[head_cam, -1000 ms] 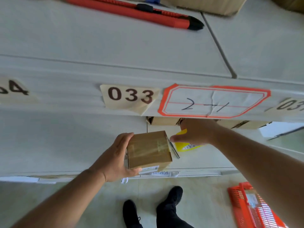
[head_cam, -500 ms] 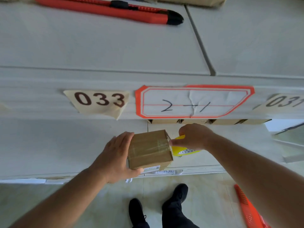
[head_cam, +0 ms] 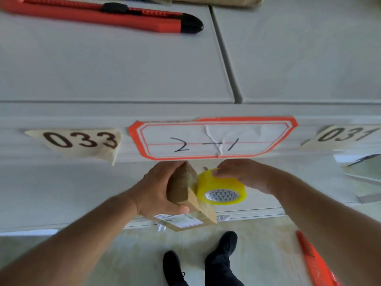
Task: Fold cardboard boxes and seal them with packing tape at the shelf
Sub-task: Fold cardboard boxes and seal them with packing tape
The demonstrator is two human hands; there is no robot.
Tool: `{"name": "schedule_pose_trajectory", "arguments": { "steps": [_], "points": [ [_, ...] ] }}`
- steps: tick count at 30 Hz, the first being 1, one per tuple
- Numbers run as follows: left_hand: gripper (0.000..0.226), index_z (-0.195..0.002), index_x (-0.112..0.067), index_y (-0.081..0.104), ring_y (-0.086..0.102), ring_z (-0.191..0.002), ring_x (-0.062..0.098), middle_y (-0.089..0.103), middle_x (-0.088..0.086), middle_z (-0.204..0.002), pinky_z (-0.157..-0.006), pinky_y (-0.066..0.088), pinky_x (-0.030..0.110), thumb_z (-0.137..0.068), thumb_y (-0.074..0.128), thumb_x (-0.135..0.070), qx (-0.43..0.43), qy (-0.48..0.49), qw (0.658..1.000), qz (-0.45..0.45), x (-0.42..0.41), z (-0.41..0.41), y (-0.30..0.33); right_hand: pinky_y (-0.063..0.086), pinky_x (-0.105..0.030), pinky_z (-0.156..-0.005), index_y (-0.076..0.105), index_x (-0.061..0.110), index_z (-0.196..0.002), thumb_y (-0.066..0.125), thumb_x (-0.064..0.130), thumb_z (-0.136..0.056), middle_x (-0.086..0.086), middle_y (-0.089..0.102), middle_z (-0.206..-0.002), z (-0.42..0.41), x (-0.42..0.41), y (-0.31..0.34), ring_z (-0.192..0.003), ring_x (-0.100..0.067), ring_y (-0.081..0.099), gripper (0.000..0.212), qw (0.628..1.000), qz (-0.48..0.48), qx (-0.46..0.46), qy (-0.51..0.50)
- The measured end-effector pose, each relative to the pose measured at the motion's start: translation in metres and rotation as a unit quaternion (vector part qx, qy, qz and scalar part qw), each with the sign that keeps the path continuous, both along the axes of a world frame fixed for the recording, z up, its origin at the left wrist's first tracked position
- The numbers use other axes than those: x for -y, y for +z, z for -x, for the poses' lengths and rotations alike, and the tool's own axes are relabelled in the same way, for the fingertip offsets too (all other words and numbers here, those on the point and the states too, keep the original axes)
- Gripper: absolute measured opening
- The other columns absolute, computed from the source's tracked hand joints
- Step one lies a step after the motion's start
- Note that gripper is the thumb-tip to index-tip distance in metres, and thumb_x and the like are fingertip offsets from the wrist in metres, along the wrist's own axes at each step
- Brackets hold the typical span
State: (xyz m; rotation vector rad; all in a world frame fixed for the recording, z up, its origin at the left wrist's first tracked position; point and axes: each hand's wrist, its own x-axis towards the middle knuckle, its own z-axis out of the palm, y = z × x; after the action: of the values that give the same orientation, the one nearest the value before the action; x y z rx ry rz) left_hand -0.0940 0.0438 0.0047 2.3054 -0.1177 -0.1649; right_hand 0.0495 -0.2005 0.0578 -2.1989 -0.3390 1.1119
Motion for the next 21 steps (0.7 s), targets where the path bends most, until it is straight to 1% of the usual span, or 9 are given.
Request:
{"name": "schedule_pose_trajectory", "arguments": {
  "steps": [4,6,8,9,11,13,15,17,21],
  "points": [
    [0.106,-0.159,-0.048,0.024,0.04,-0.139,0.004,0.04,-0.023,-0.151,-0.118,0.038,0.038,-0.07,0.079,-0.069,-0.028,0.01,0.999,0.011,-0.031,0.01,-0.014,0.051,-0.041,-0.102,0.073,0.027,-0.112,0.084,0.056,-0.069,-0.003,0.076,-0.114,-0.004,-0.019,-0.006,-0.108,-0.025,0.07,0.053,0.992,-0.033,-0.119,-0.029],
    [0.085,-0.151,-0.046,0.04,0.049,-0.133,0.002,0.051,-0.023,-0.143,-0.112,0.044,0.04,-0.077,0.073,-0.071,-0.024,0.056,0.998,0.032,-0.047,0.023,-0.024,0.056,-0.038,-0.092,0.067,0.025,-0.118,0.082,0.044,-0.079,-0.007,0.075,-0.115,-0.003,-0.036,-0.004,-0.101,-0.024,0.071,0.046,0.983,-0.065,-0.166,-0.034],
    [0.075,-0.138,-0.045,0.051,0.054,-0.123,-0.007,0.057,-0.025,-0.132,-0.107,0.046,0.027,-0.071,0.072,-0.072,-0.006,0.205,0.977,0.061,-0.045,0.04,-0.035,0.059,-0.033,-0.078,0.065,0.022,-0.118,0.071,0.031,-0.092,-0.008,0.075,-0.11,0.001,-0.051,-0.003,-0.092,-0.02,0.073,0.027,0.976,-0.095,-0.193,-0.032],
    [0.085,-0.141,-0.041,0.049,0.052,-0.124,-0.009,0.055,-0.02,-0.138,-0.109,0.043,0.022,-0.066,0.071,-0.076,-0.009,0.32,0.944,0.078,-0.037,0.047,-0.044,0.061,-0.033,-0.077,0.066,0.021,-0.118,0.065,0.03,-0.097,-0.006,0.076,-0.108,0.004,-0.058,-0.004,-0.092,-0.02,0.075,0.023,0.972,-0.103,-0.21,-0.024],
    [0.11,-0.155,-0.03,0.038,0.051,-0.135,0.01,0.046,-0.001,-0.155,-0.113,0.042,0.036,-0.066,0.067,-0.086,-0.104,0.487,0.849,0.178,-0.007,0.056,-0.052,0.06,-0.045,-0.094,0.066,0.017,-0.127,0.058,0.039,-0.102,-0.006,0.077,-0.118,0.01,-0.07,-0.011,-0.108,-0.026,0.074,0.035,0.964,-0.102,-0.245,0.0],
    [0.085,-0.145,-0.032,0.05,0.067,-0.118,0.017,0.063,0.001,-0.14,-0.097,0.054,0.045,-0.08,0.051,-0.087,-0.202,0.487,0.787,0.32,0.019,0.052,-0.059,0.047,-0.062,-0.109,0.068,0.02,-0.131,0.058,0.058,-0.094,-0.008,0.072,-0.131,0.018,-0.081,-0.015,-0.127,-0.036,0.064,0.054,0.959,-0.077,-0.274,0.014],
    [0.08,-0.12,-0.031,0.065,0.073,-0.101,0.019,0.076,-0.001,-0.115,-0.092,0.057,0.047,-0.079,0.032,-0.091,-0.241,0.453,0.789,0.338,0.019,0.04,-0.057,0.048,-0.061,-0.107,0.071,0.025,-0.129,0.058,0.072,-0.086,-0.005,0.071,-0.132,0.032,-0.089,-0.015,-0.127,-0.036,0.063,0.066,0.956,-0.081,-0.28,-0.019],
    [0.083,-0.11,-0.024,0.075,0.072,-0.105,0.024,0.077,0.005,-0.112,-0.103,0.052,0.049,-0.088,0.025,-0.087,-0.27,0.454,0.792,0.305,0.001,0.024,-0.059,0.054,-0.053,-0.1,0.073,0.017,-0.124,0.062,0.078,-0.08,-0.005,0.074,-0.12,0.051,-0.09,-0.014,-0.114,-0.032,0.069,0.075,0.945,-0.109,-0.29,-0.103],
    [0.061,-0.079,-0.014,0.074,0.071,-0.098,0.028,0.075,0.018,-0.104,-0.094,0.054,0.041,-0.098,0.05,-0.066,-0.336,0.379,0.842,0.187,-0.028,-0.02,-0.038,0.054,-0.045,-0.09,0.071,0.01,-0.11,0.059,0.078,-0.084,-0.009,0.068,-0.096,0.096,-0.083,-0.017,-0.092,-0.03,0.067,0.074,0.878,-0.167,-0.317,-0.316]
  ]
}}
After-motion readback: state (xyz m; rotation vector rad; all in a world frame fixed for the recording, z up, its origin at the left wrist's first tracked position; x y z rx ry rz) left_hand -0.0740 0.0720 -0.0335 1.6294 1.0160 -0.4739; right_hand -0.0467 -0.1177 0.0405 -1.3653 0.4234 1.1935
